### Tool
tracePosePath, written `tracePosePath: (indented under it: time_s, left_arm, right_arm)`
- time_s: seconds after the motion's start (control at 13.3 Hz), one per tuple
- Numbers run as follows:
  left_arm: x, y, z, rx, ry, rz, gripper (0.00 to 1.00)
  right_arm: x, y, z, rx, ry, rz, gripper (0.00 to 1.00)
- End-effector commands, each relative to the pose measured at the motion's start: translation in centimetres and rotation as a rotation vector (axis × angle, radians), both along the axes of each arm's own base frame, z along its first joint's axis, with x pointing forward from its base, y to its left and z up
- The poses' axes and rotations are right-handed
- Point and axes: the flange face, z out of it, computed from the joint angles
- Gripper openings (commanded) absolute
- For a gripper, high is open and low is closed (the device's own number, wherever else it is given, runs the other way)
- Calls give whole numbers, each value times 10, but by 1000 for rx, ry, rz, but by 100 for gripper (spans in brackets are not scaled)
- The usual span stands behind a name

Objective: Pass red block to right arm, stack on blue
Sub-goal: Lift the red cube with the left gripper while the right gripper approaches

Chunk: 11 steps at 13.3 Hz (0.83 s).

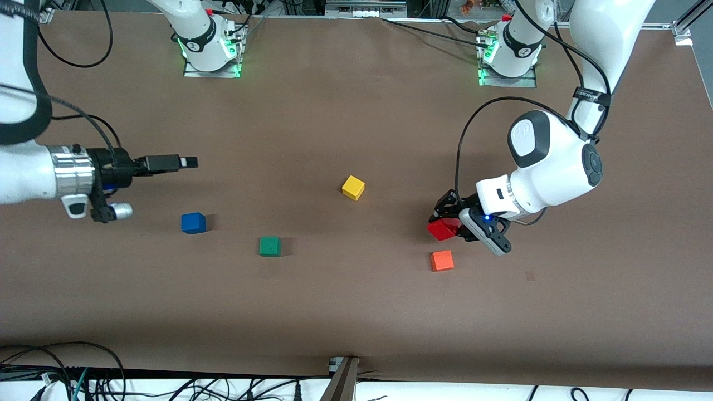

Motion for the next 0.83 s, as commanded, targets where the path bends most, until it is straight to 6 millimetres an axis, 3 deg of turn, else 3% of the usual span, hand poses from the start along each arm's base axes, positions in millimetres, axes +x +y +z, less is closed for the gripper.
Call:
tracePosePath:
  time_s: [0.0,0.23,0.53,0.75]
  left_arm:
    - [1,-7,-4,-117,-50,-69,0]
    - [-5,-29,-21,-203,-120,-172,0]
    - [-8,-83,-2,-321,-170,-244,0]
    - [2,-84,9,-400,-250,-268,0]
  right_arm:
    - [13,10,-15,156,36,-49,100]
    - [19,18,-32,239,64,-74,100]
    - [32,41,-65,402,117,-141,100]
    - [37,59,-97,467,143,-163,100]
